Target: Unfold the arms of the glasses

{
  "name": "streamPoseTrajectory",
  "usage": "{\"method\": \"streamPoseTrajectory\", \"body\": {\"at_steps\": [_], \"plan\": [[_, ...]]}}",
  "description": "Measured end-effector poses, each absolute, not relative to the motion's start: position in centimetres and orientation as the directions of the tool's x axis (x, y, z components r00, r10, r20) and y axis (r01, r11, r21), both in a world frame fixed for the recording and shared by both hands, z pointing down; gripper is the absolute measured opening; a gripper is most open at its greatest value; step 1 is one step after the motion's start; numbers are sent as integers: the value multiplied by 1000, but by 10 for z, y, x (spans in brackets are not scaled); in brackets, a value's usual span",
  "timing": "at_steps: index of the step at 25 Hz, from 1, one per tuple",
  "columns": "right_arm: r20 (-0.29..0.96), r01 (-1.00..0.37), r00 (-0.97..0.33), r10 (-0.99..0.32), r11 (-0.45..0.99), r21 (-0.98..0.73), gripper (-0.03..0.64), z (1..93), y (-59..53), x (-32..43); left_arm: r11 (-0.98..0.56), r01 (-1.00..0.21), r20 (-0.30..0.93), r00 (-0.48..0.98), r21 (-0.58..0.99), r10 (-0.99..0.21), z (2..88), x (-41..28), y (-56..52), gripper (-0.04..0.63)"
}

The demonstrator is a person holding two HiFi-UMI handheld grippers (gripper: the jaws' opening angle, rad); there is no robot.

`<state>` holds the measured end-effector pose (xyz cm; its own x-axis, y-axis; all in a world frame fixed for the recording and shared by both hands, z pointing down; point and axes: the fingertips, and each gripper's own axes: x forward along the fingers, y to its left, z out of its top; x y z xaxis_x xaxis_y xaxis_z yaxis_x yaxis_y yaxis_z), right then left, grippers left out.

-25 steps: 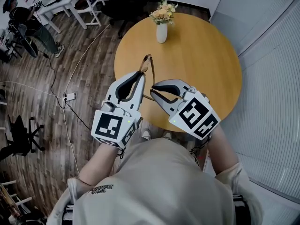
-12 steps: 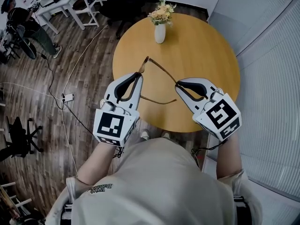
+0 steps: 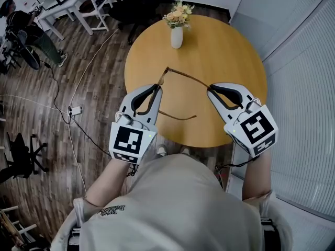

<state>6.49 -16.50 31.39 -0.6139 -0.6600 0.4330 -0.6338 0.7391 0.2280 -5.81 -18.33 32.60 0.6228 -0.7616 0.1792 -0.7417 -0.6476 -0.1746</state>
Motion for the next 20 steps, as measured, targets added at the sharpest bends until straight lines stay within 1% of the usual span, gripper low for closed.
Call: {"method": "streamPoseTrajectory", "body": {"at_steps": [5,9,12,15,20], "plan": [[436,-633,-620,-653,744,213,48,319,-165,59,-628,-755,201,596,-187,-777,331,-64,-188,40],[418,-621,-640,-644,755,211,48,318,-166,50,-578,-799,187,550,-166,-814,329,-78,-196,40],[390,-637,-636,-666,738,222,48,310,-170,51,-532,-830,168,508,-166,-845,324,-91,-203,40],[275,-699,-632,-725,686,201,48,287,-178,57,-474,-865,143,454,-167,-879,310,-111,-215,40],[73,-796,-582,-810,585,155,48,239,-189,70,-400,-899,58,396,-179,-916,272,-141,-230,40]]}}
